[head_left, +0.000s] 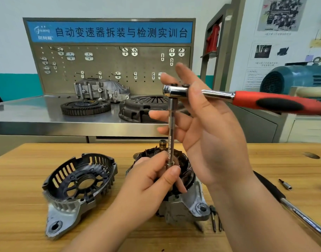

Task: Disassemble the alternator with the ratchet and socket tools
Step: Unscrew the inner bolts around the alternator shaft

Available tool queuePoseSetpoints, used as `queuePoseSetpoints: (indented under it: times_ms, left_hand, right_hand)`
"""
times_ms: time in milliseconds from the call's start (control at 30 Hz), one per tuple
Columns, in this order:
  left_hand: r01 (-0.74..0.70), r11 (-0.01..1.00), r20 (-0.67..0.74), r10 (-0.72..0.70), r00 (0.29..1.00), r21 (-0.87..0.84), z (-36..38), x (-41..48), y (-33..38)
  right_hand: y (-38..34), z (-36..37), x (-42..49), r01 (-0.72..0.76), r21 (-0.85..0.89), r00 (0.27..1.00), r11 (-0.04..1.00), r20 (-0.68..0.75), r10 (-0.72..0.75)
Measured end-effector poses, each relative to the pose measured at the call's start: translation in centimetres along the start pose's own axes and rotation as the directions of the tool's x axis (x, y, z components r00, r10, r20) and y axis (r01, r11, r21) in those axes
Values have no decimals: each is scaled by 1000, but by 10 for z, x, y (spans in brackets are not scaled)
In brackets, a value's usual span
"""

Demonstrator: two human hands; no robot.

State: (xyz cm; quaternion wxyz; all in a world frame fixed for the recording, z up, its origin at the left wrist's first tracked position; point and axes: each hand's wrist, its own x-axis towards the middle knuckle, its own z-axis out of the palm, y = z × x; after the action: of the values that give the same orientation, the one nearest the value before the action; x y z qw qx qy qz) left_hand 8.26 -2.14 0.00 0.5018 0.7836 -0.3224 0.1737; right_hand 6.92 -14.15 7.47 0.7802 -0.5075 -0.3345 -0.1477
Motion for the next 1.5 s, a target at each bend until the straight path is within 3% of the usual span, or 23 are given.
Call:
queuePoseSetpoints:
  times_ms: [133,200,267,400,467,667,767,833,933,1000,1033,1133,1267,1333,1400,1500]
  left_hand:
    - [-51,998,35,50,998,42,-2,0,3]
    - [-59,996,35,56,998,72,-3,-1,1]
    - [-42,997,20,40,999,68,-2,-1,0]
    - [39,999,-11,-39,999,3,1,-1,2]
    - [41,999,-15,-41,999,3,1,-1,2]
    - [-57,996,-8,58,998,62,0,-3,1]
    - [-76,992,0,76,997,101,0,-3,-1]
    - [-46,993,-13,47,999,112,1,-3,-2]
    - [2,995,-30,0,1000,96,1,-2,-1]
    - [-4,996,-32,7,999,90,2,-2,0]
    - [-8,996,-36,11,999,85,2,-2,0]
    - [-11,997,-17,12,1000,78,0,-2,1]
    - [-43,997,11,43,999,64,-2,-2,2]
    - [-56,996,33,54,998,73,-3,-1,1]
    - [-61,994,50,56,997,93,-3,0,1]
    - [-34,999,43,32,999,38,-3,0,1]
  right_hand:
    - [-2,-4,3,-213,212,977,954,78,200]
    - [0,-5,3,-218,242,976,945,74,206]
    - [3,-3,2,-134,180,991,975,28,131]
    - [3,-1,0,155,-145,986,977,-38,-162]
    - [3,0,-1,194,-179,980,965,-18,-201]
    - [1,-1,3,-118,215,992,969,60,108]
    - [1,-5,4,-171,281,985,944,59,160]
    - [3,-4,2,-87,196,996,977,9,87]
    - [-1,-1,2,120,-120,992,986,-21,-123]
    - [-9,3,4,186,-304,981,934,104,-161]
    - [-13,6,7,190,-315,976,930,164,-144]
    - [-12,12,9,143,-132,981,981,149,-123]
    - [-6,7,6,-152,122,987,981,71,144]
    - [-3,0,3,-221,217,975,951,68,211]
    - [1,-3,1,-220,229,975,948,67,210]
    - [3,0,2,-100,115,994,988,43,96]
